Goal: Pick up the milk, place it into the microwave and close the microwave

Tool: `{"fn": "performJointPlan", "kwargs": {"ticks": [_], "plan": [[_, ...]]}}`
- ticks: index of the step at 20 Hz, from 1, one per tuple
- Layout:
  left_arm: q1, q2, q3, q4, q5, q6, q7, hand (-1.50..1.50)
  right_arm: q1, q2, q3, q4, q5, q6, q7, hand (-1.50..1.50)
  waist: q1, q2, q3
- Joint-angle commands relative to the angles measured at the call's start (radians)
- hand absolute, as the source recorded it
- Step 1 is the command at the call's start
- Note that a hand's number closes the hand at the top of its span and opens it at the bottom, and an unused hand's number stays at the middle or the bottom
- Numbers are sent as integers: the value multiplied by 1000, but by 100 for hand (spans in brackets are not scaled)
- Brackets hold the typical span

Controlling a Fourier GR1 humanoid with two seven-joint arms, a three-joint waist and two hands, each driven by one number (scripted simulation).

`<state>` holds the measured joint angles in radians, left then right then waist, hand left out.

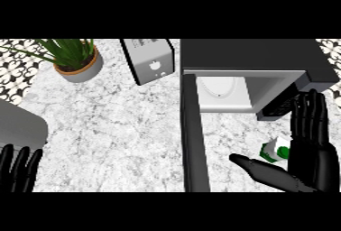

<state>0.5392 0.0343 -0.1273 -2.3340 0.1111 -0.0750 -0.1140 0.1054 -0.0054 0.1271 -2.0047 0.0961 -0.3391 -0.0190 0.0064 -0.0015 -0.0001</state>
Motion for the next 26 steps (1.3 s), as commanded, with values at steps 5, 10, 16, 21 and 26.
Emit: {"fn": "performJointPlan", "kwargs": {"ticks": [5, 10, 16, 21, 26], "plan": [[66, -21, -39, -46, -42, -5, -17, -150, 33, 5, -75, 105, -51, -14, -61, -150, -2, 0, 0], [129, 47, 99, -36, 126, -114, -56, -150, 41, -15, -175, 294, -120, 59, -249, -150, 3, 0, 0], [90, 2, 76, 1, 57, -94, -81, -150, 194, -25, -237, 338, -190, 138, -378, -150, -5, 0, 0], [69, -3, 79, 20, 57, -116, -64, -150, 128, -67, -283, 424, -210, 185, -398, -150, -4, 0, 0], [95, -33, 49, 51, 18, -110, -118, -150, 128, -74, -315, 532, -224, 224, -489, -150, -3, 0, 0]]}}
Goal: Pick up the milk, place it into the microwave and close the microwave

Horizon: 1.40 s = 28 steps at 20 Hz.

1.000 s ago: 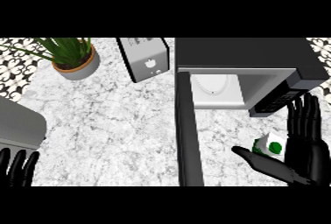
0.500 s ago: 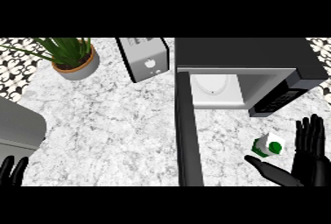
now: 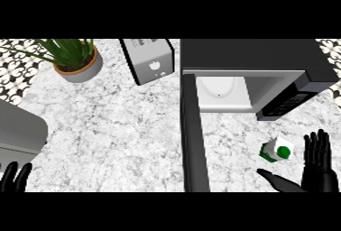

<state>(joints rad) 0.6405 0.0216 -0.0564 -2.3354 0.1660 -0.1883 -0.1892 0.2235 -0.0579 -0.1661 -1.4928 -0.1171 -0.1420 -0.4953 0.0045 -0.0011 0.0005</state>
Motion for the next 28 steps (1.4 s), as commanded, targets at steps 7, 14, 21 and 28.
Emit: {"fn": "performJointPlan", "kwargs": {"ticks": [7, 14, 21, 28], "plan": [[78, -19, -16, -84, 12, -39, 17, -150, -91, -47, -56, 244, 7, 68, -173, -150, 3, 0, 0], [92, 3, 41, -73, 61, -61, 5, -150, -257, -79, -118, 486, 16, 15, -214, -150, 7, 1, 0], [52, 1, 30, -46, 30, -43, 16, -150, -267, -96, -175, 661, 47, -79, -327, -150, 3, 2, 0], [104, -21, -36, 8, -21, -56, -94, -150, -332, -172, -211, 914, -8, 152, -474, -150, 13, 1, 1]]}}
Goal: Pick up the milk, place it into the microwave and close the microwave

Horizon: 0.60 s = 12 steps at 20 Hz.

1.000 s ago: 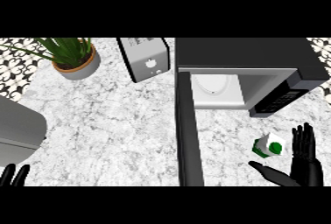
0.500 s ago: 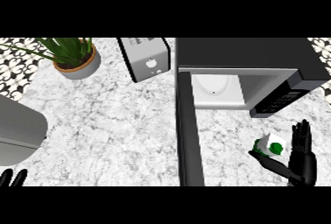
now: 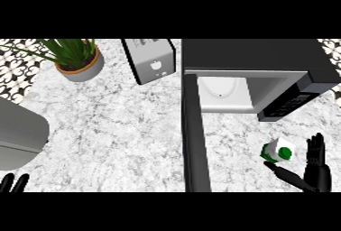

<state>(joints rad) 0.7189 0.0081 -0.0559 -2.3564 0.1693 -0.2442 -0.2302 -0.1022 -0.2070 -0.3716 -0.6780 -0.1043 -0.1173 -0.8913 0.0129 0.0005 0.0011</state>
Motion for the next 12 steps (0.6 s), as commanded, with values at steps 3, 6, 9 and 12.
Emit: {"fn": "performJointPlan", "kwargs": {"ticks": [3, 6, 9, 12], "plan": [[-26, 6, 32, 58, 11, -12, -36, -150, 14, -24, 74, 67, -12, 326, -40, -150, -4, 0, 0], [28, -8, -4, 7, -8, -11, -34, -150, -2, -29, 101, 99, -8, 453, -120, -150, 5, -1, 1], [-22, 9, 19, 15, 26, -2, 17, -150, -66, -2, 100, 80, -26, 446, -130, 150, -4, 0, 0], [-41, 31, 96, 58, 79, -22, -4, -150, -55, 24, 79, 58, 21, 195, -202, 150, -5, 0, -1]]}}
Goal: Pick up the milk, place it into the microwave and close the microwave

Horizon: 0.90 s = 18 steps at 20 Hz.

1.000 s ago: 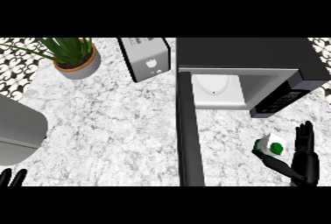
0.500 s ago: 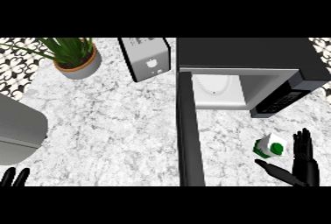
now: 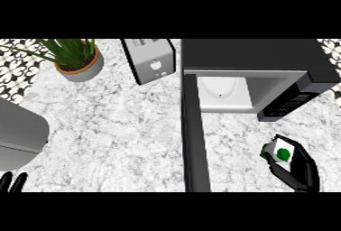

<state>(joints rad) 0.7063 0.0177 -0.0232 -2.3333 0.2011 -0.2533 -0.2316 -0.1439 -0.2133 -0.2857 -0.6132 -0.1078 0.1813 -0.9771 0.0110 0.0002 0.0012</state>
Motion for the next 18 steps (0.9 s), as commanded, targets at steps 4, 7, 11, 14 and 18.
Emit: {"fn": "performJointPlan", "kwargs": {"ticks": [4, 7, 11, 14, 18], "plan": [[-7, -3, 31, -2, 30, -2, 18, -150, -9, 35, -50, -75, -2, -210, -72, 150, -7, -2, -1], [37, -6, 33, 25, 40, -55, -29, -150, -25, 53, -20, -125, -22, -136, -28, 150, -3, -3, -2], [5, 4, 10, -50, 51, -21, 67, -150, -23, -55, 24, -127, -11, 60, -15, 150, -6, -2, -1], [39, -17, -73, -28, -32, -21, 2, -150, 56, -54, 57, -204, -4, 92, -47, 150, -7, -3, -1], [-8, 10, 27, -28, 62, -24, 65, -150, 79, -14, 100, -338, -29, 89, 13, 150, -12, -3, -2]]}}
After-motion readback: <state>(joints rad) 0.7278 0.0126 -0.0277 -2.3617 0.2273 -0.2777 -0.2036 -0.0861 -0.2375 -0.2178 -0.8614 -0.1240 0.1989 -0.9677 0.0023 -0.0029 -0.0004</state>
